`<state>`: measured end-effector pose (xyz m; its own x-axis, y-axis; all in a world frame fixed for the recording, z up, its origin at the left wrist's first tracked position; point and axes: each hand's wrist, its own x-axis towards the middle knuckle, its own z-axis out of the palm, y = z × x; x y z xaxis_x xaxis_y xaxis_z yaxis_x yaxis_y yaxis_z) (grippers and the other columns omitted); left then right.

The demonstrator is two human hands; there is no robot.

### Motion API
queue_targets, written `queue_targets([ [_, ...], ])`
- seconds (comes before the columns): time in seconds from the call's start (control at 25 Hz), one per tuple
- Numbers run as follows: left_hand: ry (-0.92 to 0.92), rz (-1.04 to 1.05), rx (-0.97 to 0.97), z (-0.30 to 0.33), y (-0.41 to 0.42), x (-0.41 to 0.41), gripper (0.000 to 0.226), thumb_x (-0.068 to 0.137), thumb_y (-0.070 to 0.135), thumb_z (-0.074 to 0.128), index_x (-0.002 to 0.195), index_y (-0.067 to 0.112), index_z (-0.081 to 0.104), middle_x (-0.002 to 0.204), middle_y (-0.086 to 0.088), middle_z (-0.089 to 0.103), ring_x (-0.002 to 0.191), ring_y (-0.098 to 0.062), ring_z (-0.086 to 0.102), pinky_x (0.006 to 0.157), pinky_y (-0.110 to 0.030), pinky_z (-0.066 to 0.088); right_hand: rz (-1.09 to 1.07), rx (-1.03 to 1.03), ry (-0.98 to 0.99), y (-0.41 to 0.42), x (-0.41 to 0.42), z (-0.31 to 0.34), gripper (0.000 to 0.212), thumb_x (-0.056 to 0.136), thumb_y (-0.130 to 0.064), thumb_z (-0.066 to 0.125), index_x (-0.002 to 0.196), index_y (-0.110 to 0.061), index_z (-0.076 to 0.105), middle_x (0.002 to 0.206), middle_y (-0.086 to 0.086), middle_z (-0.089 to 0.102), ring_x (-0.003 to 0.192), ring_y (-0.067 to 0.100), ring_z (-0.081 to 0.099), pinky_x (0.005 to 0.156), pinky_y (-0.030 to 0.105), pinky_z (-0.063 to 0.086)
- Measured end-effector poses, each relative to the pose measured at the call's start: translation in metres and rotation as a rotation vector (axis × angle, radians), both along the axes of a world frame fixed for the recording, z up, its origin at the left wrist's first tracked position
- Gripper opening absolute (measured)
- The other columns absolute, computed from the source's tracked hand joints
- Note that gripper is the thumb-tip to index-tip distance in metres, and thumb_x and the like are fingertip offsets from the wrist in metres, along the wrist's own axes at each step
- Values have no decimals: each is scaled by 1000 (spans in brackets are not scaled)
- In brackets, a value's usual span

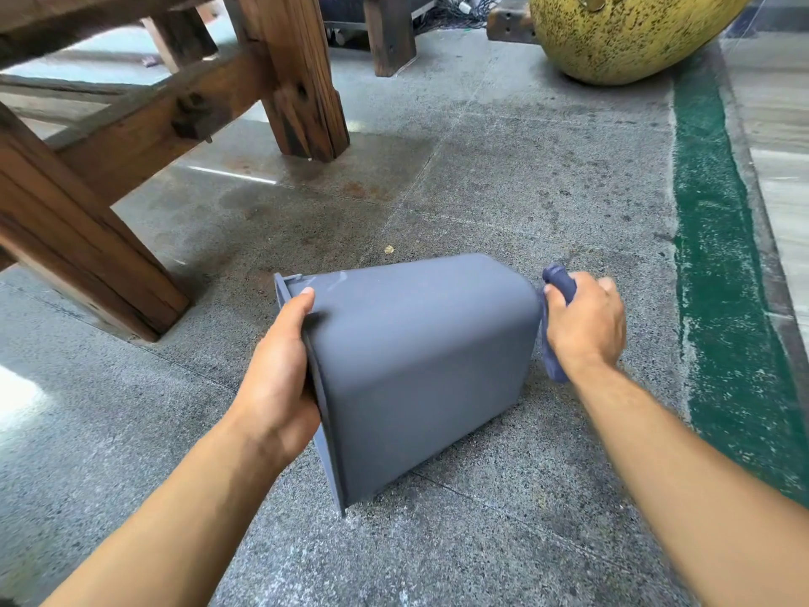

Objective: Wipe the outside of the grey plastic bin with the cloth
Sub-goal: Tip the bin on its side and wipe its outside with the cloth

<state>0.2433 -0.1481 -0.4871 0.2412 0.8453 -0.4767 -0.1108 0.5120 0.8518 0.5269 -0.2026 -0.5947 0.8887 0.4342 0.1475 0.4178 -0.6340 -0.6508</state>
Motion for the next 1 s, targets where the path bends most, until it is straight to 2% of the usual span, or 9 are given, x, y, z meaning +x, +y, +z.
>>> queue_targets([
  [0.12,-120,6,-91,2,2,-7,57,96,52,49,127,8,70,121,-20,74,111,-37,71,98,-45,52,-50,34,39,-22,0,-7,28,99,-37,60,117,-17,67,115,13,57,88,26,51,79,32,37],
  [0.24,-148,-13,-138,2,-2,-9,70,93,59,45,125,2,69,119,-27,73,106,-43,72,93,-49,52,-50,153,58,-31,3,4,26,95,-34,63,112,-17,70,112,14,61,100,34,58,83,35,40],
  [0.32,-157,-42,-154,2,-7,-5,75,92,65,41,125,3,69,119,-26,73,103,-43,73,89,-48,51,-16,216,55,-28,3,19,23,91,-34,63,106,-18,71,107,11,63,100,34,59,84,34,41],
  [0.48,-212,-104,-184,4,-17,4,80,92,72,37,123,6,70,120,-22,74,102,-39,74,87,-48,50,122,333,27,-19,-21,59,20,87,-29,65,102,-19,73,101,6,65,97,26,60,86,32,42],
  [0.6,-296,-108,-208,7,-20,8,86,90,73,39,127,1,66,125,-26,70,111,-44,69,96,-54,48,277,475,8,-15,-63,88,19,88,-28,69,104,-19,74,101,1,66,95,19,62,88,30,45],
  [0.72,-380,-108,-220,7,-21,11,88,89,73,42,127,-3,66,127,-28,68,114,-44,68,103,-55,45,453,539,-16,-12,-109,107,18,88,-25,70,105,-20,73,100,0,66,94,18,62,89,33,47],
  [0.84,-459,-165,-221,7,-28,14,85,89,71,44,129,-1,67,132,-27,66,121,-41,65,107,-54,44,573,520,-49,-8,-138,118,16,89,-25,68,104,-21,71,98,2,63,92,24,63,84,39,49],
  [1.0,-522,-221,-201,7,-40,21,82,91,70,43,142,8,59,146,-24,57,134,-37,55,116,-53,38,637,340,-180,-6,-159,117,18,91,-25,63,109,-20,66,103,6,56,90,38,63,72,48,51],
])
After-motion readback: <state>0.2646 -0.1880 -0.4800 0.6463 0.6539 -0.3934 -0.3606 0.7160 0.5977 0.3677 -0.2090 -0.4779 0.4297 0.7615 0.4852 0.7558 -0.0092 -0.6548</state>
